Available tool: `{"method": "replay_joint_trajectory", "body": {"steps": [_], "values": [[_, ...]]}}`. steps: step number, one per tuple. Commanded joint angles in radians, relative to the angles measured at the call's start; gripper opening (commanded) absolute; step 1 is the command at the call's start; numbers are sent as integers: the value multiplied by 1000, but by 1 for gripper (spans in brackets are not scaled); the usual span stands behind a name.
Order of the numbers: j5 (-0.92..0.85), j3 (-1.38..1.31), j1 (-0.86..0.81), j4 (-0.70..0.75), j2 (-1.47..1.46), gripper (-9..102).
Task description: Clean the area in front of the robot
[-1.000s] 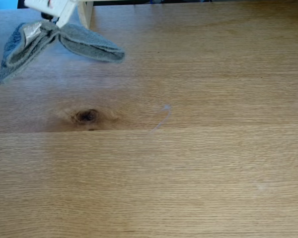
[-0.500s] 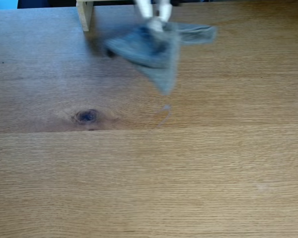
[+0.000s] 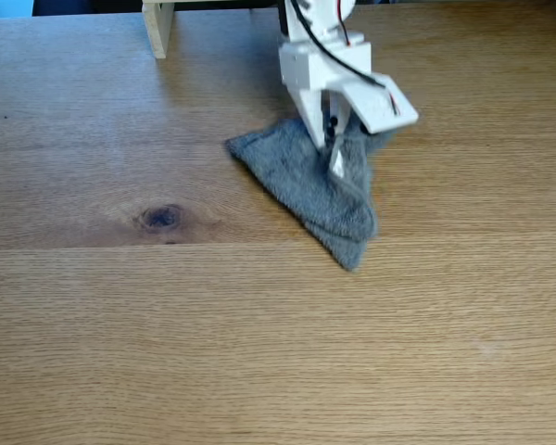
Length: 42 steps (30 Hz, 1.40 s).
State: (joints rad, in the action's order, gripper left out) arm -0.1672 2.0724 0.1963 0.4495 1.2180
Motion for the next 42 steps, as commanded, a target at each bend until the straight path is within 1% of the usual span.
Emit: {"method": "replay_joint_trajectory", "body": {"steps": [1,9,15,18,23,25,28,31,34,36,38,42], "values": [[-23,-178,-15,-86,-89,0],[-86,-388,-86,-265,-337,0],[-114,-580,-193,-327,-459,0],[-104,-693,-267,-310,-502,0],[-31,-831,-387,-156,-532,0],[-5,-856,-416,-46,-529,0],[-2,-851,-419,193,-483,0],[12,-822,-367,462,-399,0],[25,-772,-281,635,-299,0],[38,-726,-216,689,-230,0],[54,-672,-149,701,-169,0],[69,-549,-25,638,-83,0]]}}
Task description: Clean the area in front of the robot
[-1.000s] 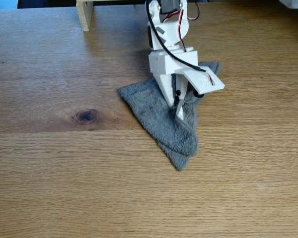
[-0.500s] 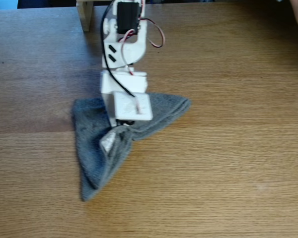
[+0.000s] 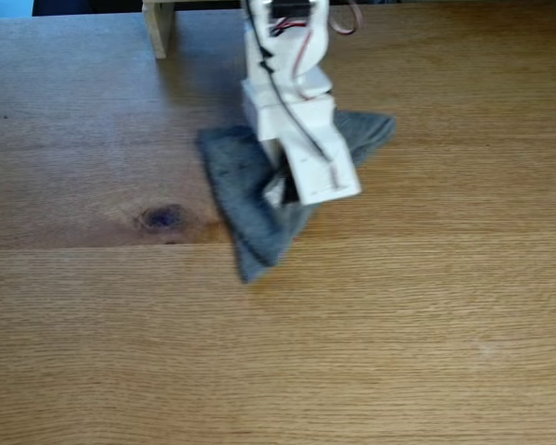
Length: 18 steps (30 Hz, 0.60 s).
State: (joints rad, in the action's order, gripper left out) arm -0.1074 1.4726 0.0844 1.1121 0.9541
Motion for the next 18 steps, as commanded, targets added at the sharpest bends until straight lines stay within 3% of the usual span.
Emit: {"method": "replay_joint_trajectory", "body": {"steps": [1,6,13,16,18], "values": [[14,84,115,-58,192,0],[14,252,181,-420,161,0],[-26,330,86,-1002,-40,0],[-54,284,6,-1129,-135,0],[-67,225,-54,-1129,-189,0]]}}
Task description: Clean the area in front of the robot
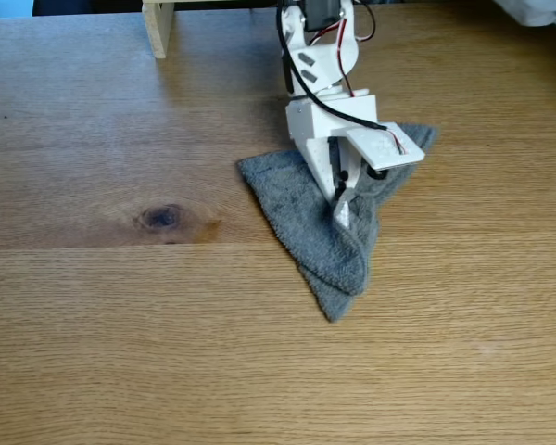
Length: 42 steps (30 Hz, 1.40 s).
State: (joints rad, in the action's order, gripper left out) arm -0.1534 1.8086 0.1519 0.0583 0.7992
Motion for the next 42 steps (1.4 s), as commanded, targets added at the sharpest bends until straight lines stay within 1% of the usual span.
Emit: {"method": "replay_joint_trajectory", "body": {"steps": [1,8,10,13,16,19,21,25,28,30,33,36,42], "values": [[-26,-144,-150,-60,-54,0],[-60,-430,-333,89,-140,0],[-61,-514,-368,156,-156,0],[-60,-606,-411,299,-149,0],[-46,-650,-423,548,-101,0],[-61,-629,-383,790,-9,0],[-63,-600,-336,913,81,0],[-80,-518,-202,1071,305,0],[-52,-453,-94,1147,440,0],[2,-400,-26,1160,486,0],[81,-314,25,1106,462,0],[118,-230,14,965,357,0],[101,-118,-66,618,155,0]]}}
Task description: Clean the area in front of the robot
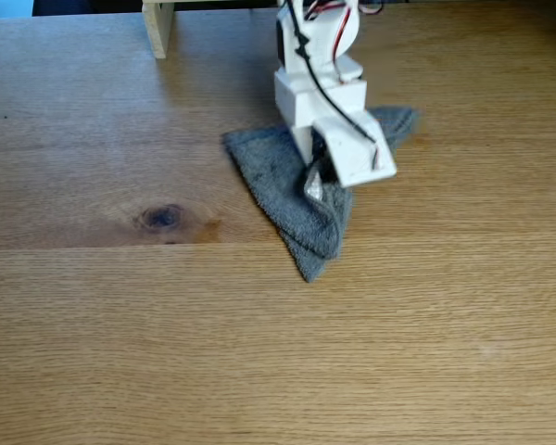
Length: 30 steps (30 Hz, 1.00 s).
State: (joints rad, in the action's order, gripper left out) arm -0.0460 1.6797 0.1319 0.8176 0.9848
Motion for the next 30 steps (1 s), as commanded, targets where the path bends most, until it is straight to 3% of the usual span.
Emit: {"method": "replay_joint_trajectory", "body": {"steps": [1,9,12,22,26,30], "values": [[-18,20,-57,-199,-67,0],[-101,14,-178,-799,-273,0],[-110,-64,-218,-847,-295,0],[-38,-472,-400,-445,-360,0],[2,-541,-437,-186,-304,0],[12,-528,-410,-35,-190,0]]}}
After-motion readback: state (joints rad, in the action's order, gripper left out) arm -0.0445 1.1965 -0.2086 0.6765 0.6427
